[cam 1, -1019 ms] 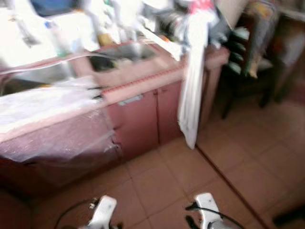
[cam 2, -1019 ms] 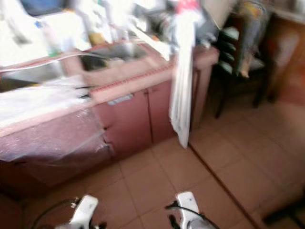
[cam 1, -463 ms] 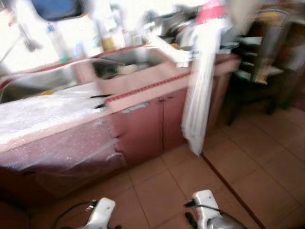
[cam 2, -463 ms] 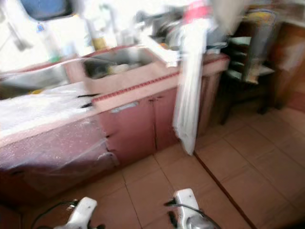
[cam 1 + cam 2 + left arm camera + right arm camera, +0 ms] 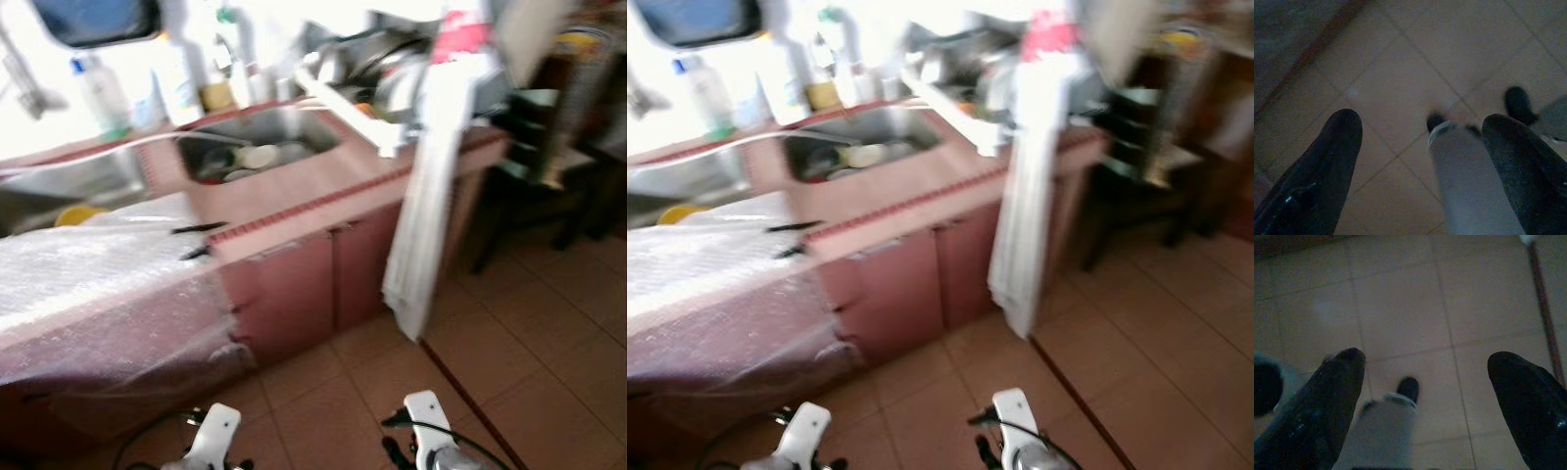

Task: Kitchen organization

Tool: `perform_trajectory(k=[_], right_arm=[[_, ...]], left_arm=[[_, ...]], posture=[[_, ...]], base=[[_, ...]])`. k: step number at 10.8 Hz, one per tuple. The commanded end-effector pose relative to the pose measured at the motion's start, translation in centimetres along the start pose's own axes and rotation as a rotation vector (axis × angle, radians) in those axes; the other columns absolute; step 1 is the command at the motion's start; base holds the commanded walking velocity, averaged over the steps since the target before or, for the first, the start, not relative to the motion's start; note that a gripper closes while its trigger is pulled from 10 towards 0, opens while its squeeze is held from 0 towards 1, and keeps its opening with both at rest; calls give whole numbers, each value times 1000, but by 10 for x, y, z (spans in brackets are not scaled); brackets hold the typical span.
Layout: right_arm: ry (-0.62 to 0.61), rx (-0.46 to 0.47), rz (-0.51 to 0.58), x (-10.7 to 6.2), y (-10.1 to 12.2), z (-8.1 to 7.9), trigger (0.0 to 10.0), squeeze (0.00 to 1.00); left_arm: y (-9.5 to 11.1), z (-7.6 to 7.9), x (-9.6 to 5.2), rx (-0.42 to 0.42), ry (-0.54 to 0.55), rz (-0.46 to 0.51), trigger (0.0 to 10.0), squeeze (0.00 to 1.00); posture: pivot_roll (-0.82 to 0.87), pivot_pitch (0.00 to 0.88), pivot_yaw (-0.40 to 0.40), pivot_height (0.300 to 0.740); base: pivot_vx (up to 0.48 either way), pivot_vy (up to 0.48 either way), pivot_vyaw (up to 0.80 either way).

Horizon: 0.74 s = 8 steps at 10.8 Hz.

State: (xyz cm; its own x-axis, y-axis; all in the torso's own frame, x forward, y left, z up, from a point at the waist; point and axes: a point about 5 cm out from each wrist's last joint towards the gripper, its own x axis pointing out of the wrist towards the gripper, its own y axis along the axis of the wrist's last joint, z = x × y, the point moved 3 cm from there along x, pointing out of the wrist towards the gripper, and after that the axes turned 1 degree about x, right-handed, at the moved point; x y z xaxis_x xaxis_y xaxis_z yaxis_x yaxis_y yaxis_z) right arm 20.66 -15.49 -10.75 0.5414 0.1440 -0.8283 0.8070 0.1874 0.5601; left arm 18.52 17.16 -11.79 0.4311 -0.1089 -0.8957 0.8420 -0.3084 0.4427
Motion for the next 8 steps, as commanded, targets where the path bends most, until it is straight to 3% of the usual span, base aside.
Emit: perform_trajectory(k=[1,2,6,8], right_arm=[[26,-3,4,2,3,-11,10000,0],[26,-4,0,2,2,-11,10000,0],[27,-7,-13,2,0,-12,10000,0],[29,-6,-15,2,-1,-13,10000,0]], left_arm=[[-8,-10,-2,-3,29,-23,10000,0],[-10,-10,-2,-6,30,-29,10000,0],[-16,-19,-5,23,36,-45,10000,0],[-13,-16,-4,30,35,-40,10000,0]], posture=[[-158,0,75,740],[-157,0,77,740],[-154,0,79,740],[-154,0,84,740]], base=[[0,0,0],[0,0,0],[0,0,-800],[0,0,-800]])
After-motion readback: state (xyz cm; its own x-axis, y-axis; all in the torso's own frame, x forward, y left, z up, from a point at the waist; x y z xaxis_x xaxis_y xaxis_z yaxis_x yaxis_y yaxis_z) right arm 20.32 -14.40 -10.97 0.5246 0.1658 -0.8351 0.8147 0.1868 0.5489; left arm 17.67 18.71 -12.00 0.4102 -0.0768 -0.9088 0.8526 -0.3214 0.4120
